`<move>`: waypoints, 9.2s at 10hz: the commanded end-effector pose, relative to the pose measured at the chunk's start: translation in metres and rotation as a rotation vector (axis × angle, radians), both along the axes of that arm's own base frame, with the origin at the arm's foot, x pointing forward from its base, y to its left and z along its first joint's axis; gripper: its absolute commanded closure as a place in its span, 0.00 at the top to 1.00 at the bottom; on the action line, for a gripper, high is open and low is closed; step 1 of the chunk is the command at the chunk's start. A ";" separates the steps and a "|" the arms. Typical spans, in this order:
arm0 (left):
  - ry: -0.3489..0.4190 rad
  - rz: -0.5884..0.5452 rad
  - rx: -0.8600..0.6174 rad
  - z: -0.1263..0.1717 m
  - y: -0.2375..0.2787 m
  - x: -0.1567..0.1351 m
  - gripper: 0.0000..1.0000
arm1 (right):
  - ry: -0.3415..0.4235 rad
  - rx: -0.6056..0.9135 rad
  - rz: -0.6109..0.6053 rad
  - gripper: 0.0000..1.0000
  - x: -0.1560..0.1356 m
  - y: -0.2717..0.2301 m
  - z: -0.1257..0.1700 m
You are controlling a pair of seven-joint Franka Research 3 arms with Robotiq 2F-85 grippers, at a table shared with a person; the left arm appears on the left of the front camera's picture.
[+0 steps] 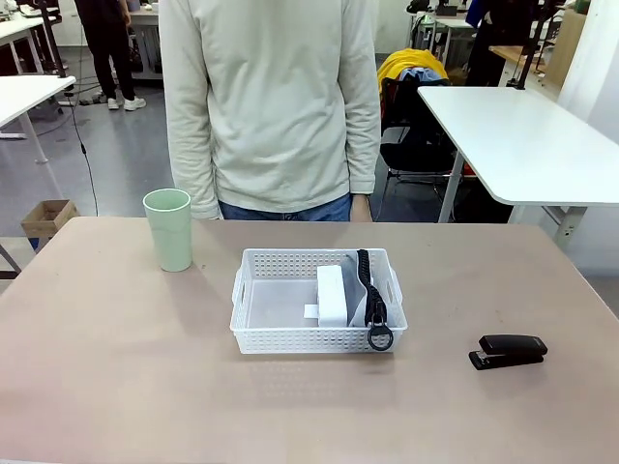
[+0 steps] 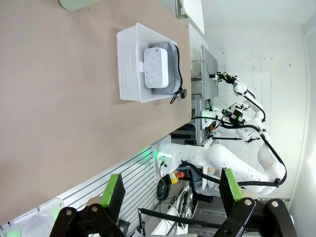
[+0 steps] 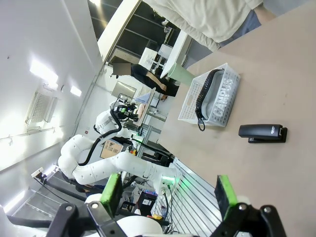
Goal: Efficiently arrange items inside the basket to fit them all.
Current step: Pick up the Stapler and place it inside the Organizing basket.
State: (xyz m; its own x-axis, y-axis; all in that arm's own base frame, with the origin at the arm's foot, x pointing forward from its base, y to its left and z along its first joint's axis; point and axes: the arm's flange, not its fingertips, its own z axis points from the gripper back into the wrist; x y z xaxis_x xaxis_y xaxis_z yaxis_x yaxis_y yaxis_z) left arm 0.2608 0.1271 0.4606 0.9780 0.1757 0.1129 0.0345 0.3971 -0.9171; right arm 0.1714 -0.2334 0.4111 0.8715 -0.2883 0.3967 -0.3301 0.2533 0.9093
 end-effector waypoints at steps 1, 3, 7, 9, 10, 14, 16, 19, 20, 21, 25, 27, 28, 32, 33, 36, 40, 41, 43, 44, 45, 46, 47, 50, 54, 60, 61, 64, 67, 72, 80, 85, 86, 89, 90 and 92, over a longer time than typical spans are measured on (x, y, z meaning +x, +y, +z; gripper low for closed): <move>-0.006 -0.003 -0.022 0.000 0.000 -0.003 1.00 | 0.025 -0.143 0.047 1.00 0.016 0.019 0.017; -0.006 -0.003 -0.022 0.000 0.000 -0.003 1.00 | 0.083 -0.552 0.228 1.00 0.062 0.098 0.051; -0.006 -0.003 -0.022 0.000 0.000 -0.003 1.00 | 0.281 -1.312 0.489 1.00 0.107 0.257 0.060; -0.006 -0.003 -0.022 0.000 0.000 -0.003 1.00 | 0.466 -1.392 0.387 1.00 0.113 0.286 0.054; -0.006 -0.003 -0.022 0.000 0.000 -0.003 1.00 | 0.517 -1.395 0.275 1.00 0.115 0.296 0.045; -0.006 -0.003 -0.022 0.000 0.000 -0.003 1.00 | 0.525 -1.372 0.174 1.00 0.123 0.303 0.038; -0.006 -0.003 -0.022 0.000 0.000 -0.003 1.00 | 0.525 -1.372 0.174 1.00 0.123 0.303 0.038; -0.006 -0.003 -0.022 0.000 0.000 -0.003 1.00 | 0.538 -1.358 0.144 1.00 0.126 0.304 0.036; -0.006 -0.003 -0.022 0.000 0.000 -0.003 1.00 | 0.532 -1.342 0.156 1.00 0.136 0.302 0.034; -0.006 -0.003 -0.022 0.000 0.000 -0.003 1.00 | 0.486 -1.347 0.173 1.00 0.145 0.299 0.031; -0.006 -0.003 -0.022 0.000 0.000 -0.003 1.00 | -0.156 -1.393 0.803 1.00 0.192 0.294 -0.001; -0.006 -0.003 -0.022 0.000 0.000 -0.003 1.00 | -0.590 -1.468 1.114 1.00 0.201 0.294 -0.021; -0.006 -0.003 -0.022 0.000 0.000 -0.003 1.00 | -0.722 -1.366 1.226 1.00 0.202 0.285 -0.025; -0.006 -0.003 -0.022 0.000 0.000 -0.003 1.00 | -0.833 -1.308 1.465 1.00 0.192 0.282 -0.043; -0.006 -0.003 -0.022 0.000 0.000 -0.003 1.00 | -0.690 -1.395 1.264 1.00 0.208 0.290 -0.024; -0.006 -0.003 -0.022 0.000 0.000 -0.003 1.00 | -0.758 -1.364 1.348 1.00 0.208 0.287 -0.028; -0.006 -0.003 -0.022 0.000 0.000 -0.003 1.00 | -0.659 -1.311 1.414 1.00 0.185 0.308 -0.067; -0.006 -0.003 -0.022 0.000 0.000 -0.003 1.00 | -0.667 -1.276 1.477 1.00 0.184 0.311 -0.076; -0.006 -0.003 -0.022 0.000 0.000 -0.003 1.00 | -0.618 -1.273 1.523 1.00 0.184 0.317 -0.095; -0.006 -0.003 -0.022 0.000 0.000 -0.003 1.00 | -0.613 -1.261 1.527 1.00 0.184 0.319 -0.104; -0.006 -0.003 -0.022 0.000 0.000 -0.003 1.00 | -0.592 -1.277 1.543 1.00 0.185 0.320 -0.111; -0.006 -0.003 -0.022 0.000 0.000 -0.003 1.00 | -0.607 -1.264 1.531 1.00 0.185 0.318 -0.117; -0.006 -0.003 -0.022 0.000 0.000 -0.003 1.00 | -0.613 -1.264 1.505 1.00 0.185 0.315 -0.120; -0.006 -0.003 -0.022 0.000 0.000 -0.003 1.00 | -0.645 -1.314 1.492 1.00 0.182 0.311 -0.123; -0.006 -0.003 -0.022 0.000 0.000 -0.003 1.00 | -0.660 -1.324 1.471 0.75 0.179 0.304 -0.122; -0.006 -0.003 -0.022 0.000 0.000 -0.003 1.00 | -0.627 -1.286 1.449 0.04 0.178 0.296 -0.122; -0.006 -0.003 -0.022 0.000 0.000 -0.003 1.00 | -0.631 -1.286 1.456 0.00 0.178 0.296 -0.122; -0.006 -0.003 -0.022 0.000 0.000 -0.003 1.00 | -0.633 -1.283 1.455 0.00 0.176 0.294 -0.121; -0.006 -0.003 -0.022 0.000 0.000 -0.003 1.00 | -0.563 -1.323 1.444 0.00 0.172 0.295 -0.098; -0.006 -0.003 -0.022 0.000 0.000 -0.003 1.00 | -0.486 -1.406 1.234 0.27 0.191 0.286 -0.011; -0.006 -0.003 -0.022 0.000 0.000 -0.003 1.00 | -0.362 -1.317 1.024 0.37 0.189 0.416 0.085; -0.006 -0.003 -0.022 0.000 0.000 -0.003 1.00 | -0.404 -1.422 1.153 0.37 0.234 0.646 0.094; -0.006 -0.003 -0.022 0.000 0.000 -0.003 1.00 | -0.426 -1.403 1.089 0.37 0.240 0.663 0.085; -0.006 -0.003 -0.022 0.000 0.000 -0.003 1.00 | -0.456 -1.385 1.120 0.37 0.240 0.666 0.067; -0.006 -0.003 -0.022 0.000 0.000 -0.003 1.00 | -0.456 -1.385 1.120 0.37 0.240 0.666 0.067; -0.006 -0.003 -0.022 0.000 0.000 -0.003 1.00 | -0.468 -1.397 1.122 0.37 0.246 0.668 0.061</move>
